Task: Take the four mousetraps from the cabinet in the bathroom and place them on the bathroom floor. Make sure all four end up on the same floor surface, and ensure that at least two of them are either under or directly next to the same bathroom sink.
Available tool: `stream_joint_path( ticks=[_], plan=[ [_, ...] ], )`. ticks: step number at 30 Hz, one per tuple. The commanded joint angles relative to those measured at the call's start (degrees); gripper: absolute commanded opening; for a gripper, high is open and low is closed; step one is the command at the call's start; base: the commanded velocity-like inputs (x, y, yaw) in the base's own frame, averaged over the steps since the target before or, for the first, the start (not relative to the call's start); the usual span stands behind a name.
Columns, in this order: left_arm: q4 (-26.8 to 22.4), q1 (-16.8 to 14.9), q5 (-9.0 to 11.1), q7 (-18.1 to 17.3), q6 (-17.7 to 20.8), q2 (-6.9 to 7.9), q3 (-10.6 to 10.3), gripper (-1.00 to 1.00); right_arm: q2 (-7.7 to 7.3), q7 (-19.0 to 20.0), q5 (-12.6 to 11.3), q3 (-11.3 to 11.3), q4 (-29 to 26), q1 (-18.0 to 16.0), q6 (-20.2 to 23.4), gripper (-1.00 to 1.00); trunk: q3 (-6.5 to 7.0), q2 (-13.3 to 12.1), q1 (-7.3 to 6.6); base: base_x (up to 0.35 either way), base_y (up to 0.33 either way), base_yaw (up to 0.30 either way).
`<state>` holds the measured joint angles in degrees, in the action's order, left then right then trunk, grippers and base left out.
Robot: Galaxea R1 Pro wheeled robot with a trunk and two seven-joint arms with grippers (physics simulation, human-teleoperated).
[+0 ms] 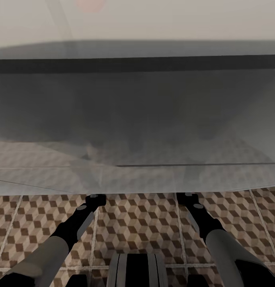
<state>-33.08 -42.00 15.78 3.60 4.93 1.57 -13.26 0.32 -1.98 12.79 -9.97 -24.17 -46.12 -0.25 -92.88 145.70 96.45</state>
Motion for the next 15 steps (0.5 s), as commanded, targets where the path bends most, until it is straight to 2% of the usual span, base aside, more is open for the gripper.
stream_joint_path(
  ticks=[1,15],
  plan=[
    [-0.1,0.0,0.4,0.4,0.3,0.09,-0.5,-1.0,0.04,0.0,0.5,-0.2,0.0,0.0,0.0,-1.0,-0.03,0.0,-0.01,0.0,0.0,0.0],
    [-0.1,0.0,0.4,0.4,0.2,0.08,-0.5,-1.0,0.04,0.0,0.5,-0.2,0.0,0.0,-0.2,-1.0,-0.03,0.0,-0.01,0.0,0.0,0.0]
  ],
)
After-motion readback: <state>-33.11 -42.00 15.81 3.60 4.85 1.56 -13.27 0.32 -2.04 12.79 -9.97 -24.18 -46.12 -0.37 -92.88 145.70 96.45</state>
